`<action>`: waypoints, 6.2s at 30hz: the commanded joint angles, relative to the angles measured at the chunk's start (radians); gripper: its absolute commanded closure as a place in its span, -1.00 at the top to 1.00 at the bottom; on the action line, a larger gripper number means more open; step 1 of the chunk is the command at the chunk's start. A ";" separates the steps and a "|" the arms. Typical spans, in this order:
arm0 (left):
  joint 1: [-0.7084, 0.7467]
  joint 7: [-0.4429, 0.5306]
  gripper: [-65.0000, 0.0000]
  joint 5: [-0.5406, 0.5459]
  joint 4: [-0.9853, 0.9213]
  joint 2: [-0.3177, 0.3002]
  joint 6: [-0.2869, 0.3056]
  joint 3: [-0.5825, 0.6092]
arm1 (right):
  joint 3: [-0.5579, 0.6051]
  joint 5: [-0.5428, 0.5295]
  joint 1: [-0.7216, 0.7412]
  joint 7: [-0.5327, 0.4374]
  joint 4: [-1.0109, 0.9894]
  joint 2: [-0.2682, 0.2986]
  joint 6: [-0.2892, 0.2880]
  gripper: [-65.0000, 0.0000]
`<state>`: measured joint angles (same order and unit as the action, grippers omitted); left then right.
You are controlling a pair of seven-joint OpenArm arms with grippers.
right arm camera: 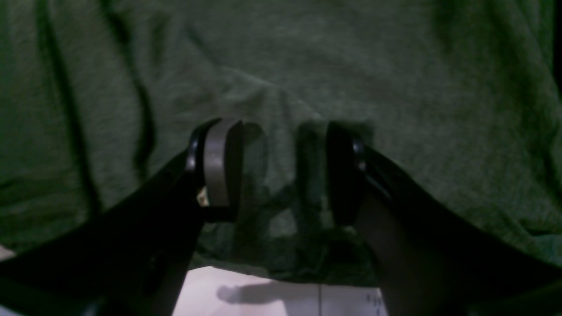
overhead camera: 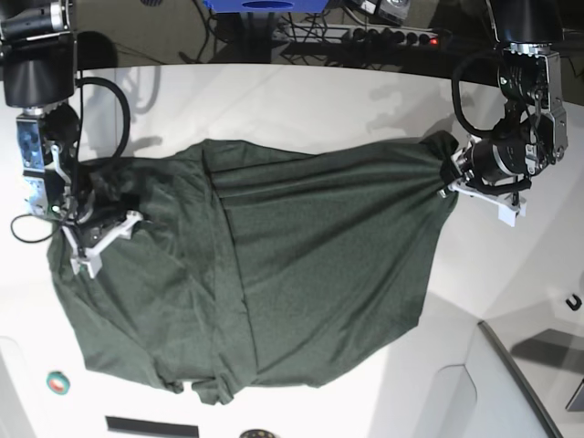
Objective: Layout the t-shirt on the table in an organized manner, then fold the t-shirt properly
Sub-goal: 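Lower the shirt onto the table, right gripper regrasping its corner, then hold both shirt corners and drag the shirt taut along the table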
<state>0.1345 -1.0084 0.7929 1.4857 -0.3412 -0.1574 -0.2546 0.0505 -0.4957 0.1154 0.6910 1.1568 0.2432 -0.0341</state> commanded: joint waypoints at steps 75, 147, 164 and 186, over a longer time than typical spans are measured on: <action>-0.002 0.009 -1.00 0.009 0.020 -0.117 0.003 -0.015 | -0.327 0.147 0.146 -0.139 -0.196 0.054 -0.092 -0.82; -0.003 0.007 -1.00 0.009 0.022 -0.164 0.003 -0.012 | -0.281 0.338 0.036 -0.090 -0.211 0.075 -0.112 -0.95; -0.002 0.007 -1.00 0.009 0.022 -0.163 0.003 -0.007 | -0.292 0.292 -0.199 -0.083 0.249 -0.012 -0.111 -0.22; -0.002 0.007 -1.00 0.009 0.022 -0.158 0.003 -0.007 | -0.450 0.294 -0.268 -0.093 0.167 -0.114 -0.114 -0.08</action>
<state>0.1417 -1.0092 0.7971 1.4914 -0.4820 -0.1574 -0.2543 -0.3954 -0.2039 -0.1581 0.5976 1.3132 0.1120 -0.1471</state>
